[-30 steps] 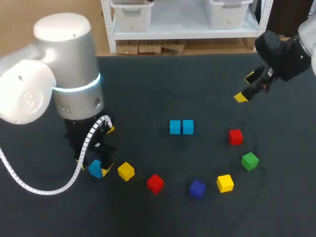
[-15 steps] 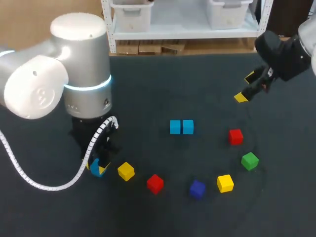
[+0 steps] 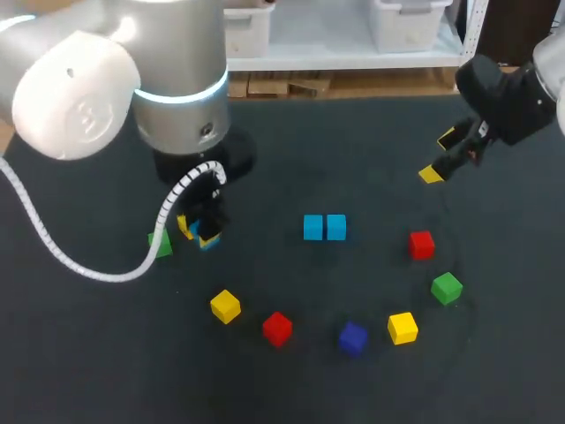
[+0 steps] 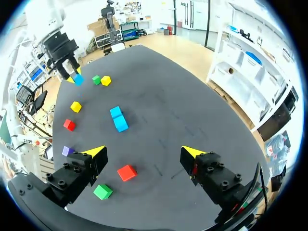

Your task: Place the blue cubes, place green cubes on the blue cubes, place the yellow cubes on the green cubes, then place the red cubes on the yellow cubes, and place purple cube on the red cubes.

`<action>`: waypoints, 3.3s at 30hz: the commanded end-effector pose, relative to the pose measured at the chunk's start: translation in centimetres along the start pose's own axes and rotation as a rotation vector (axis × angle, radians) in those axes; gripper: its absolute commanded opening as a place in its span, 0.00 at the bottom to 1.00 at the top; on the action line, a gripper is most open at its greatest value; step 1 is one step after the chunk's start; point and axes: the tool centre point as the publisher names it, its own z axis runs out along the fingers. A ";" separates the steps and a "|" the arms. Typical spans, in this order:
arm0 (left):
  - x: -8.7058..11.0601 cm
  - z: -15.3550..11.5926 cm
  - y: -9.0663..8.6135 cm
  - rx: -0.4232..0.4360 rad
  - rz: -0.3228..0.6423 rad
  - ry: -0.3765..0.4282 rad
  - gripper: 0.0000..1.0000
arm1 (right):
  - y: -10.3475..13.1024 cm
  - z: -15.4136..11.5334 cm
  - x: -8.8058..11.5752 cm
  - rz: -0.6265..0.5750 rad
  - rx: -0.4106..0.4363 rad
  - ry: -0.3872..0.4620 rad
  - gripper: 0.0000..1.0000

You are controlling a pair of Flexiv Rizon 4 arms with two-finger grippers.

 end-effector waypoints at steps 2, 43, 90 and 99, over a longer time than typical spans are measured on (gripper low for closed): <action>-4.1 0.9 0.8 0.052 0.342 -0.008 0.00 | -0.1 0.0 0.0 -0.001 -0.002 -0.002 1.00; -12.8 6.5 0.1 0.093 0.683 0.031 0.00 | -0.1 0.0 0.0 -0.001 -0.002 -0.002 1.00; -14.7 8.3 0.3 0.182 0.678 0.108 0.03 | -0.1 0.0 0.0 -0.001 -0.002 -0.002 1.00; -14.7 8.7 0.0 0.187 0.673 0.115 0.24 | -0.1 0.0 0.0 -0.001 -0.002 -0.002 1.00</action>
